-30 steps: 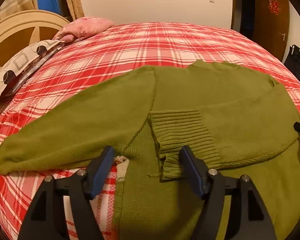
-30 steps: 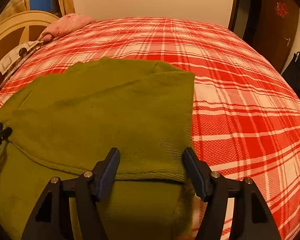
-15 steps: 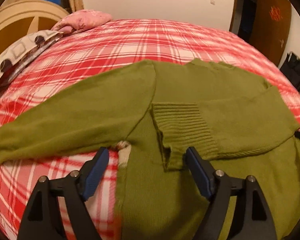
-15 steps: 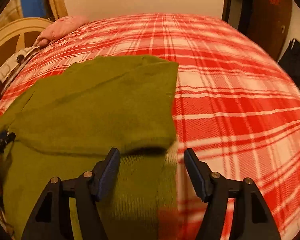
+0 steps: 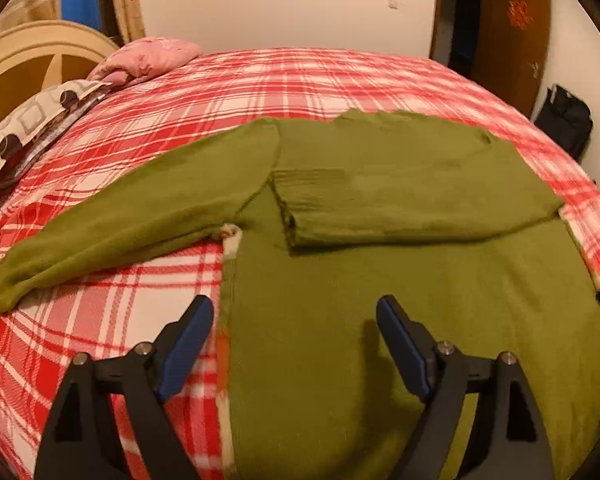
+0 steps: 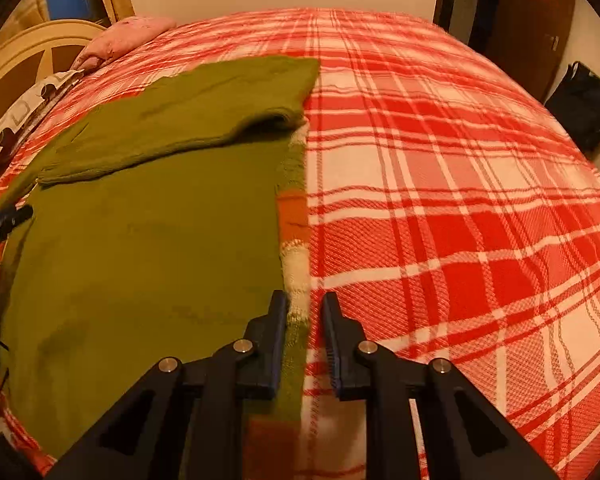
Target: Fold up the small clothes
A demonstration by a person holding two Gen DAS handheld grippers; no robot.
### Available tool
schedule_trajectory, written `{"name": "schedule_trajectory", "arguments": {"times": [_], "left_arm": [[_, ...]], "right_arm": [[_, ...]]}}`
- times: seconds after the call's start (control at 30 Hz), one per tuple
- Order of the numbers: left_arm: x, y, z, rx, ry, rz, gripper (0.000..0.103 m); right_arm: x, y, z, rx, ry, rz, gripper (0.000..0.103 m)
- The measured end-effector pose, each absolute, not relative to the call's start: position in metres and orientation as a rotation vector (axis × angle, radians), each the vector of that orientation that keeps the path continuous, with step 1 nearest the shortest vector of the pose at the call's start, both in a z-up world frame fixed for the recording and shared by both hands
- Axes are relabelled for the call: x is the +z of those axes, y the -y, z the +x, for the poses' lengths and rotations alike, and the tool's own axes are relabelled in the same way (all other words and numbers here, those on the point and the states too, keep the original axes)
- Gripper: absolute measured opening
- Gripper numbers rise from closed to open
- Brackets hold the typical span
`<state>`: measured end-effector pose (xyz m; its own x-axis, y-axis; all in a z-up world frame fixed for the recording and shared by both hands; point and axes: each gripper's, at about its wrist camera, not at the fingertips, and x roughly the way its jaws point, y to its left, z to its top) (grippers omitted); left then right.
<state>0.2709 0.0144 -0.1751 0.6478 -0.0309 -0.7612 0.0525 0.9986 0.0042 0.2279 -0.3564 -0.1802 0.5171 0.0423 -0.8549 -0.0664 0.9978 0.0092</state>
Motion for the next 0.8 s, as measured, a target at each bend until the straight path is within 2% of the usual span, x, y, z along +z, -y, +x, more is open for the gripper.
{"name": "schedule_trajectory", "arguments": {"times": [0.1,0.23,0.37,0.5,0.67,0.8], "left_arm": [[-0.174,-0.019,0.256,-0.049,-0.860,0.039,0.087],[-0.173,-0.033,0.249,0.005,-0.842,0.029,0.087],[-0.175,-0.045,0.250,0.037,-0.856,-0.012,0.088],[-0.185,-0.054,0.247,0.050,-0.878,-0.004,0.095],[-0.188,-0.067,0.244,0.047,-0.885,-0.033,0.099],[-0.183,-0.076,0.242,0.071,-0.874,-0.038,0.099]], "right_arm": [[-0.162,0.350,0.236,0.062,-1.017,-0.031,0.022],[-0.132,0.315,0.266,0.116,-0.901,-0.104,0.022],[-0.156,0.298,0.312,0.158,-0.971,-0.059,0.022],[-0.183,0.315,0.316,0.106,-1.013,-0.013,0.022],[-0.167,0.313,0.307,0.022,-1.015,-0.087,0.024],[-0.142,0.273,0.323,0.084,-0.949,-0.131,0.025]]}}
